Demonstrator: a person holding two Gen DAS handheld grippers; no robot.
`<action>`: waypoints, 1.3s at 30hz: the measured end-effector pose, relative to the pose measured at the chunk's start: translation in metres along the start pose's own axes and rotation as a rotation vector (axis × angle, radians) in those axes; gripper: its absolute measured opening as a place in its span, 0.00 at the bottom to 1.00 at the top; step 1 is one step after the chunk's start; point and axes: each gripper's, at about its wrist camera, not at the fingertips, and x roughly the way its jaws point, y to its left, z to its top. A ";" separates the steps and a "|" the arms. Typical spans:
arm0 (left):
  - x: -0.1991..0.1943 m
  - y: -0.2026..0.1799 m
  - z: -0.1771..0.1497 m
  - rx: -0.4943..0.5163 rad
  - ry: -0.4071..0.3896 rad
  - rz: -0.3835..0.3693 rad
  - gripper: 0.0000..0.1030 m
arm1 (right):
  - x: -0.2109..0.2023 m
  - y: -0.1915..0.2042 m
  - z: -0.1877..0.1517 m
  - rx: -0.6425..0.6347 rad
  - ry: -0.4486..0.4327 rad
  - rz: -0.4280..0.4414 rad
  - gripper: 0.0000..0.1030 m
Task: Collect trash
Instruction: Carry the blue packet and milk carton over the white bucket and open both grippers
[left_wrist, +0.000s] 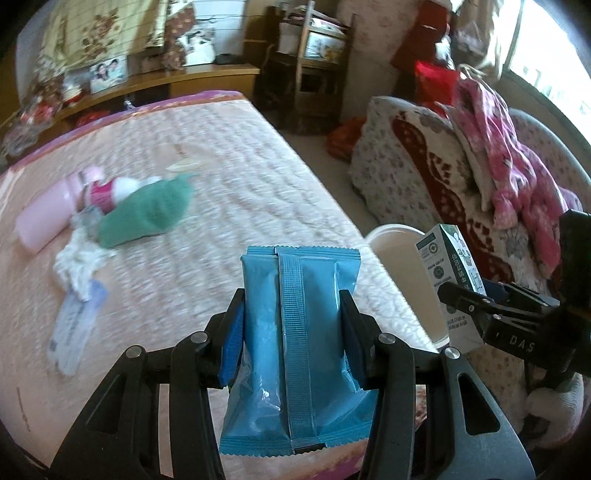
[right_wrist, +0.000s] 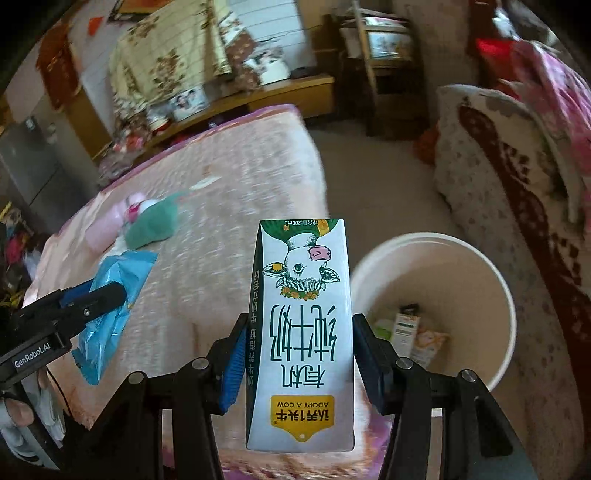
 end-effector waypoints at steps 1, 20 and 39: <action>0.004 -0.007 0.002 0.010 0.002 -0.002 0.44 | -0.001 -0.008 -0.001 0.014 -0.002 -0.006 0.50; 0.062 -0.091 0.021 0.117 0.031 -0.055 0.44 | 0.010 -0.099 -0.020 0.162 0.033 -0.074 0.50; 0.098 -0.111 0.022 0.102 0.073 -0.103 0.44 | 0.030 -0.126 -0.029 0.224 0.063 -0.087 0.50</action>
